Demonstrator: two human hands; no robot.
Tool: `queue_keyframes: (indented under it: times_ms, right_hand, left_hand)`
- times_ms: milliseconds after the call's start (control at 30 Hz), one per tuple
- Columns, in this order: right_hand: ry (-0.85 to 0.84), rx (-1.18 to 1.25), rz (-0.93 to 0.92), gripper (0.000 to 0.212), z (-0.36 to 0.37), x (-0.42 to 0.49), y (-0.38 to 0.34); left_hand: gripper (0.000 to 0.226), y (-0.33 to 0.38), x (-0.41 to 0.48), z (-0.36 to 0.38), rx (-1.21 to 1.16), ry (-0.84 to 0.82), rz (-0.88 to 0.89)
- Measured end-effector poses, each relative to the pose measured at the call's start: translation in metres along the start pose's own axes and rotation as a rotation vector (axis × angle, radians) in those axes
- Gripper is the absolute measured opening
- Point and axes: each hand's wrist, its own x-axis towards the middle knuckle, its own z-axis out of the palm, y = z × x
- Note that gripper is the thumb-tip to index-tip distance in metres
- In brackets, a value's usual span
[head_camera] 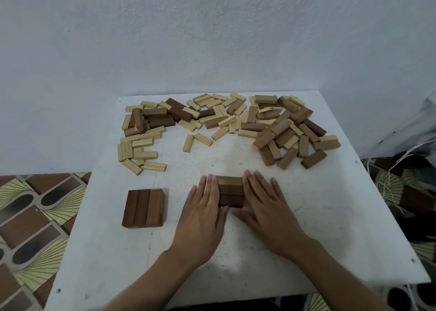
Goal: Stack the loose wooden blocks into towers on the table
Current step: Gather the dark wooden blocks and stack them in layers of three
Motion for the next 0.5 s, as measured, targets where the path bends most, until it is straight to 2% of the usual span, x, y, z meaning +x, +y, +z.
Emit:
queue_keyframes:
  times_ms: [200,333,500]
  right_hand:
    - [0.079,0.03,0.039,0.081,0.005,0.004,-0.001]
    - [0.055,0.049,0.038,0.087,0.005,0.004,0.001]
    - [0.019,0.036,0.043,0.084,0.003,0.005,0.002]
  left_hand:
    - [0.064,-0.002,-0.001,0.009,0.062,0.132,-0.01]
    - [0.073,-0.003,-0.008,0.008,0.134,0.101,-0.052]
    - [0.068,-0.003,-0.015,0.007,0.256,0.072,-0.07]
